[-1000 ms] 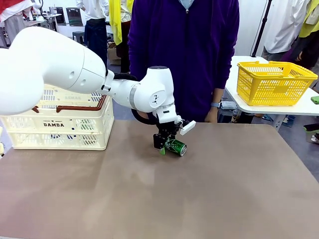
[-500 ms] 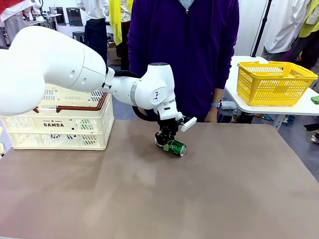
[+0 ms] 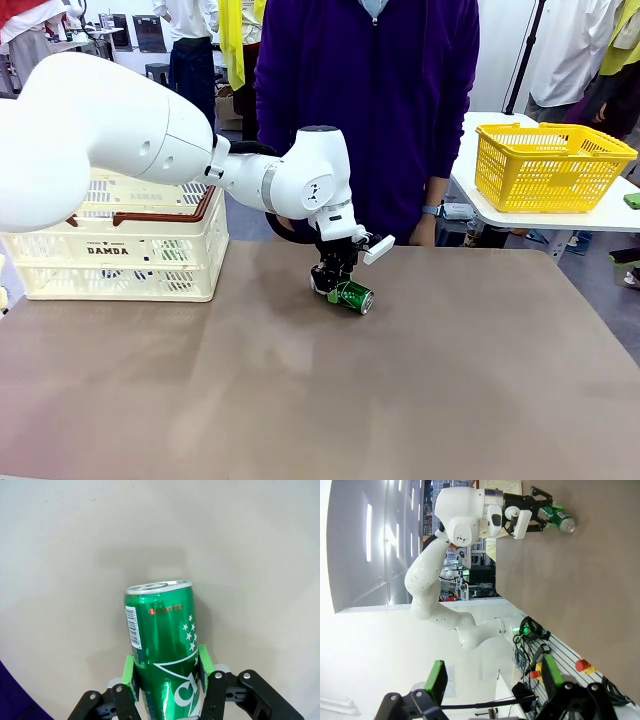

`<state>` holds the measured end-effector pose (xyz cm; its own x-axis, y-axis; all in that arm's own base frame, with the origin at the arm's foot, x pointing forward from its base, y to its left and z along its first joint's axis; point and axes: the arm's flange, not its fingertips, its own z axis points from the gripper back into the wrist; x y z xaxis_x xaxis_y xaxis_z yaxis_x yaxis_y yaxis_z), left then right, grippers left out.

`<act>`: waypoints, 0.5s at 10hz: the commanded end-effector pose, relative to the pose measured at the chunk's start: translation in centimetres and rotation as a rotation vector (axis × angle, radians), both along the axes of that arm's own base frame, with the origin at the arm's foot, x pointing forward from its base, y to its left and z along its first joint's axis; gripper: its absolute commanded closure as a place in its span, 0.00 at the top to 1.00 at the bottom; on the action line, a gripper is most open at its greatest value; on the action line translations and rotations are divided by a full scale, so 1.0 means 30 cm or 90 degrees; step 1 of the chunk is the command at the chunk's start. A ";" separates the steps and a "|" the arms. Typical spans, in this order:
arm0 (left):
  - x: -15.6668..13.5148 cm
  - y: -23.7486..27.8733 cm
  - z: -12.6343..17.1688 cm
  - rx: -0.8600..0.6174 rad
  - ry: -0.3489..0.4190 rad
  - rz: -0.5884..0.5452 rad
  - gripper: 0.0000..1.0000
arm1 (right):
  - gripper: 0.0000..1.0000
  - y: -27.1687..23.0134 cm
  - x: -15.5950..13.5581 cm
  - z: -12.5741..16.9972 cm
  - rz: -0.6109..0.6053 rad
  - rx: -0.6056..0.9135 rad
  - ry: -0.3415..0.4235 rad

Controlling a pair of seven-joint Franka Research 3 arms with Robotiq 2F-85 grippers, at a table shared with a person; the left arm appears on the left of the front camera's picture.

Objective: Place the drinks into the Shopping basket.
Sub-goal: Pick up one drink and place it into the Shopping basket.

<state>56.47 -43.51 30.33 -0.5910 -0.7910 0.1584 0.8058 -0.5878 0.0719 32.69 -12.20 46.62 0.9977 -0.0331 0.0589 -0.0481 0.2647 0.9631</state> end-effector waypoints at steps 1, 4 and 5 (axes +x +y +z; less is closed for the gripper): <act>0.009 0.046 0.049 -0.003 0.020 0.039 0.00 | 1.00 -0.001 -0.002 0.012 0.001 0.001 0.004; -0.070 0.175 0.412 -0.046 0.038 0.266 0.00 | 1.00 -0.001 -0.002 0.012 0.001 0.001 0.004; -0.135 0.219 0.540 -0.044 0.008 0.329 0.00 | 1.00 -0.001 -0.002 0.012 0.001 0.001 0.004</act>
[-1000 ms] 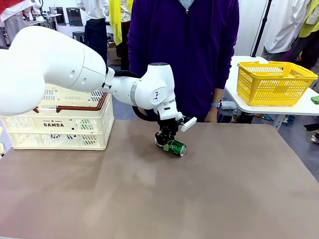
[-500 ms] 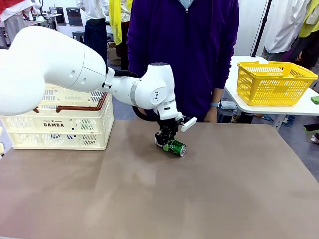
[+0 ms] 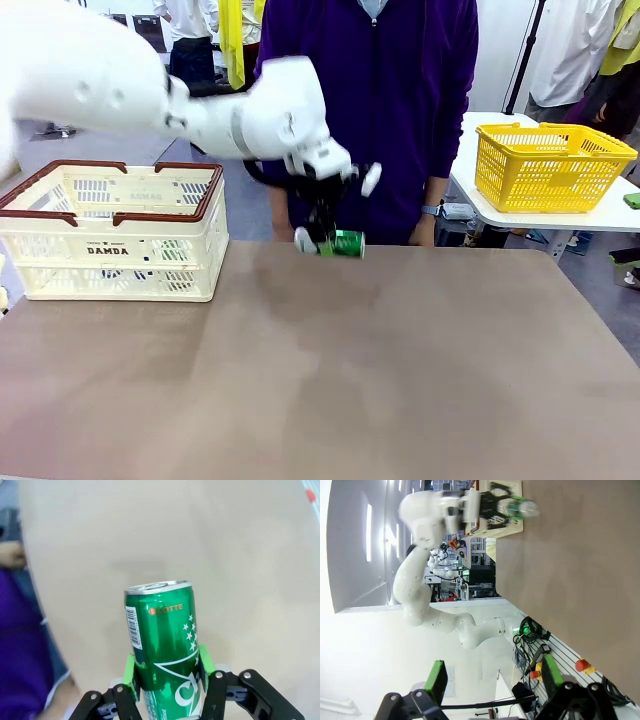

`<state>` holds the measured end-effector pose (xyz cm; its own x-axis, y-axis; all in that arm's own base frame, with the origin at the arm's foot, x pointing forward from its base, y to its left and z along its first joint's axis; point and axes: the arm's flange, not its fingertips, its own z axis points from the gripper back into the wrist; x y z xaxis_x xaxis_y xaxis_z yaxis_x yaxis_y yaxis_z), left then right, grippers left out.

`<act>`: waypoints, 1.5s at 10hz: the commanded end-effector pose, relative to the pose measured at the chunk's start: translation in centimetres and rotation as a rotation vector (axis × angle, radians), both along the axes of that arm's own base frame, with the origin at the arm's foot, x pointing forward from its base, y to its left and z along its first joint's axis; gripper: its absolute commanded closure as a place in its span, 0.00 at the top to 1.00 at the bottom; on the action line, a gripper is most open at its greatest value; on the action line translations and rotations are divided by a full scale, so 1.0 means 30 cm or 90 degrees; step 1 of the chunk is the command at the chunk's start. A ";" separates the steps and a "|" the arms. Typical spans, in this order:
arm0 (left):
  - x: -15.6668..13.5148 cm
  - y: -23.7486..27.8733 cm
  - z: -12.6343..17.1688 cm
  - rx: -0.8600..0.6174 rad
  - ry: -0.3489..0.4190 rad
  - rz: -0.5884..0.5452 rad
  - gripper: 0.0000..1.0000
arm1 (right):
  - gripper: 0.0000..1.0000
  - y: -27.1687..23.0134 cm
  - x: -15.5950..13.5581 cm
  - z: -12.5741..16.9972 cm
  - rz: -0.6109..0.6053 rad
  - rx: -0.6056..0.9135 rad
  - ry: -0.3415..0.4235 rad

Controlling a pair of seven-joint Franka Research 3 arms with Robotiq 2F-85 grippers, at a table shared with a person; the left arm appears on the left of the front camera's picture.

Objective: Place the drinks into the Shopping basket.
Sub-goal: Pick up one drink and place it into the Shopping basket.

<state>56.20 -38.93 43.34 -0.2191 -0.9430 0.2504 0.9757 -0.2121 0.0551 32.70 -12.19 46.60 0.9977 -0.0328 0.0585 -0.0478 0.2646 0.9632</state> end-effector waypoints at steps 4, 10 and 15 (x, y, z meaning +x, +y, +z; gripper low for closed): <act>-0.173 0.446 0.526 -0.043 0.018 0.525 0.00 | 1.00 -0.001 -0.002 0.012 0.001 0.001 0.004; -0.030 1.075 0.575 -0.109 0.076 1.047 0.00 | 1.00 -0.001 -0.002 0.012 0.001 0.001 0.004; 0.076 1.129 0.356 -0.055 0.104 1.134 0.00 | 1.00 -0.001 -0.002 0.012 0.001 0.001 0.004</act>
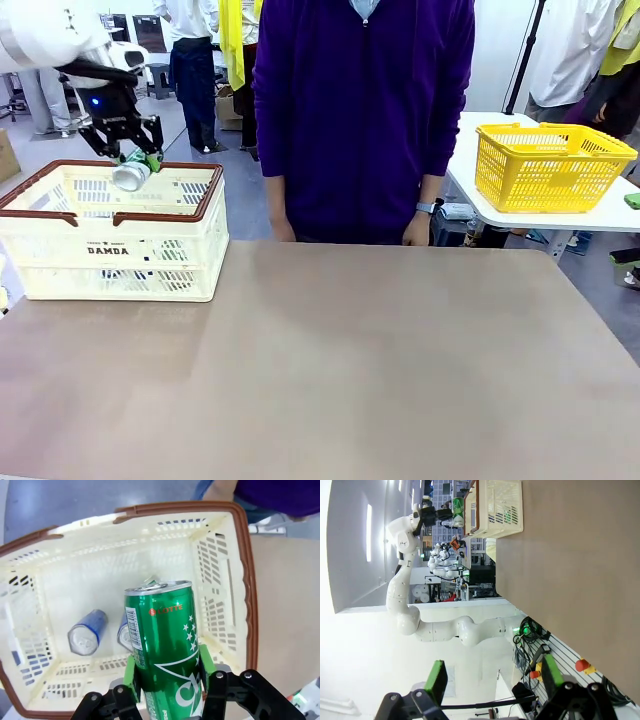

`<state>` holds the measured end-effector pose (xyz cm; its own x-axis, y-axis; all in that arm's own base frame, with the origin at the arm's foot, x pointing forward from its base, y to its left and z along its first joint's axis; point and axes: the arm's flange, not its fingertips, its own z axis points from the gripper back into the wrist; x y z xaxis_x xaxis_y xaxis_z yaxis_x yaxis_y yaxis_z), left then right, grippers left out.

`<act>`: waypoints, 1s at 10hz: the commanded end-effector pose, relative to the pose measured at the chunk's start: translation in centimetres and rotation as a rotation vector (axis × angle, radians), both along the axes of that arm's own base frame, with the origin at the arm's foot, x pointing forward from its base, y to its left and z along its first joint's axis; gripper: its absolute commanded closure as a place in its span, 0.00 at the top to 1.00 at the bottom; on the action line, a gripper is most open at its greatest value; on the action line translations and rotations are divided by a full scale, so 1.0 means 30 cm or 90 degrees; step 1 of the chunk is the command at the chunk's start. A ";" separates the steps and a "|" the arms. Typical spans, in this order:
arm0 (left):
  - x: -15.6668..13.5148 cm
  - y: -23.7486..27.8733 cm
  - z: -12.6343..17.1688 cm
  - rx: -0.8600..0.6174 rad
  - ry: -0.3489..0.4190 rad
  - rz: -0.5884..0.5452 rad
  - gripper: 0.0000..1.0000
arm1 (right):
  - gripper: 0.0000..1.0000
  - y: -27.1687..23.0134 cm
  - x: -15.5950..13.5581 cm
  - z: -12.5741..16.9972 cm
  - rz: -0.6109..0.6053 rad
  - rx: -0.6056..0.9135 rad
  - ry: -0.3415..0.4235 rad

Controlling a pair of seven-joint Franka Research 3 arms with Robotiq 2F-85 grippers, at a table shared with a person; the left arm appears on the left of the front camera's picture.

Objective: Place the drinks into the Shopping basket.
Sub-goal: Pick up one drink and place it into the Shopping basket.

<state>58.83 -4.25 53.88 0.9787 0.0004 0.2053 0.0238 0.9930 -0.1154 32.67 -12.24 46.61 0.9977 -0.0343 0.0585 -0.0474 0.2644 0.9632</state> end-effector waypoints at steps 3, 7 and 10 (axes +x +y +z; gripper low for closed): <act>-0.014 0.013 0.044 -0.003 -0.008 -0.007 0.00 | 1.00 0.000 -0.001 0.012 0.002 0.001 0.004; -0.020 -0.158 -0.102 0.060 -0.098 0.003 0.00 | 1.00 0.000 -0.001 0.012 0.002 0.001 0.004; 0.001 -0.195 -0.237 0.071 -0.094 0.079 0.00 | 1.00 0.000 -0.001 0.012 0.002 0.001 0.004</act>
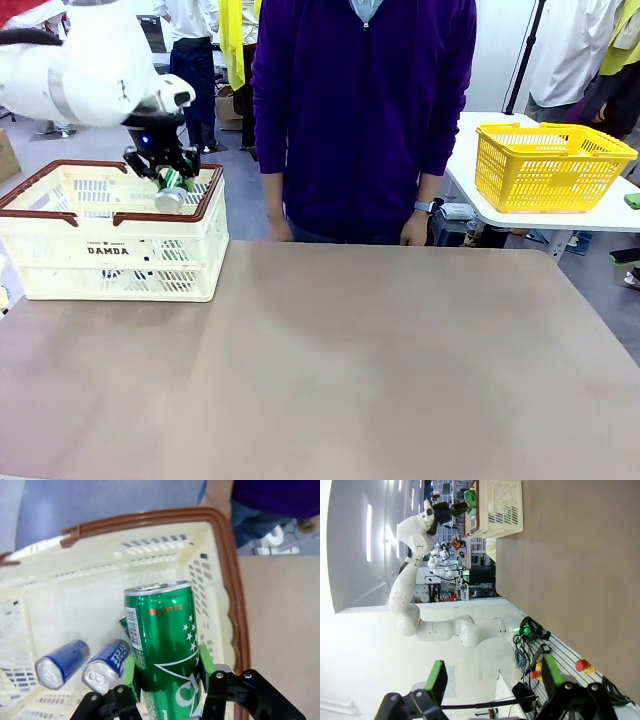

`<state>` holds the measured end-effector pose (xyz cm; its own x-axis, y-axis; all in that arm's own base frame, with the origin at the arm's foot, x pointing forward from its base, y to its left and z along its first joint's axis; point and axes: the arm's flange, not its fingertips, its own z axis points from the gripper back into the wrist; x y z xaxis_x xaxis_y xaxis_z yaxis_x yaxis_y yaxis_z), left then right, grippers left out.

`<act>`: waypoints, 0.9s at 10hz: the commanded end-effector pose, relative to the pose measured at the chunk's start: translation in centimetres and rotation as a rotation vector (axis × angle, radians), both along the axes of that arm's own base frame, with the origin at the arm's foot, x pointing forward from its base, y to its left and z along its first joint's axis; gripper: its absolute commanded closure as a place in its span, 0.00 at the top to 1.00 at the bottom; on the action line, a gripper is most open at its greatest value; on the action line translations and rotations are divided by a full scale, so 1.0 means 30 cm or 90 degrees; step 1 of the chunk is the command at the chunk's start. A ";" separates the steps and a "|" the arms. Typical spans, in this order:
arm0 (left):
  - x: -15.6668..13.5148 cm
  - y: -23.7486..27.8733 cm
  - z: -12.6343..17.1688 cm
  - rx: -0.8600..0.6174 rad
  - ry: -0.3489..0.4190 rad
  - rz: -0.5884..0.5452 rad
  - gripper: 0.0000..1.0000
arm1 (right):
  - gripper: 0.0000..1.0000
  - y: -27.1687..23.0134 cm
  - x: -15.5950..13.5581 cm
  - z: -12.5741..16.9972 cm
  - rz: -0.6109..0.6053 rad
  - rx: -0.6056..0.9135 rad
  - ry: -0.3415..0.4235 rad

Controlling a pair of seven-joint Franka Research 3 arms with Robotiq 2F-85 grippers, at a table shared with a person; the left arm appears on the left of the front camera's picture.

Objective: Place the drinks into the Shopping basket.
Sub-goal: Pick up one drink and place it into the Shopping basket.

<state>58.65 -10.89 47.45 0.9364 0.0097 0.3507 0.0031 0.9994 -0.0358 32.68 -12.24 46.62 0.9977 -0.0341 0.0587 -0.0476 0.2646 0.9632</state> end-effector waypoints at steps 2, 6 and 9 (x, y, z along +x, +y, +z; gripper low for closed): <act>0.044 0.014 -0.089 0.024 0.056 0.094 0.00 | 1.00 0.000 -0.001 0.012 0.002 0.001 0.004; 0.103 -0.021 -0.163 0.022 0.106 0.072 0.00 | 1.00 0.000 -0.001 0.012 0.002 0.001 0.004; 0.135 -0.015 -0.189 0.023 0.117 0.092 0.00 | 1.00 0.000 -0.001 0.012 0.002 0.001 0.004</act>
